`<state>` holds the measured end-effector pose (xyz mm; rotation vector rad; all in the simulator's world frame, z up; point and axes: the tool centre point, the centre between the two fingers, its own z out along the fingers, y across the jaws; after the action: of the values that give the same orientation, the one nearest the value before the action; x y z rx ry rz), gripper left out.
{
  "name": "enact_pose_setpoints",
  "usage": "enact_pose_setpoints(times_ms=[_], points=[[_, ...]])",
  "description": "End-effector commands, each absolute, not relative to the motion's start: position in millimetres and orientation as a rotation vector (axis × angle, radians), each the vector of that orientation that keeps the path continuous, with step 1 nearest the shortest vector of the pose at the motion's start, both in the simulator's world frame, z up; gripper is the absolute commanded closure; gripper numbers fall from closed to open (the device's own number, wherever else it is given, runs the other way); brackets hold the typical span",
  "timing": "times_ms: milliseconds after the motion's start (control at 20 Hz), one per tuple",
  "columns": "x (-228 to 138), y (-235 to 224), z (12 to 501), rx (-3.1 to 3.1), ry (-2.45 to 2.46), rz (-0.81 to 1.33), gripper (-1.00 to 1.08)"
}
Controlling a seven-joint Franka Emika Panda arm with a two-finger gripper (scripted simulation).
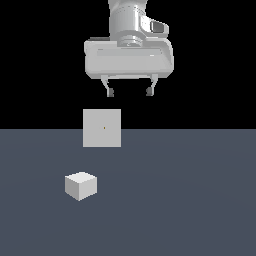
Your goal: Plug the charger into the wall socket.
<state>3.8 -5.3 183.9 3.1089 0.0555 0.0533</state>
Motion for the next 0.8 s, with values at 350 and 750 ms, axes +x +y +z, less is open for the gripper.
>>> enact_pose_setpoints(times_ms=[350, 750], points=[[0.6, 0.3, 178.2, 3.11, 0.119, 0.057, -0.92], [-12.5, 19.0, 157.8, 3.104, 0.343, 0.07, -0.92]])
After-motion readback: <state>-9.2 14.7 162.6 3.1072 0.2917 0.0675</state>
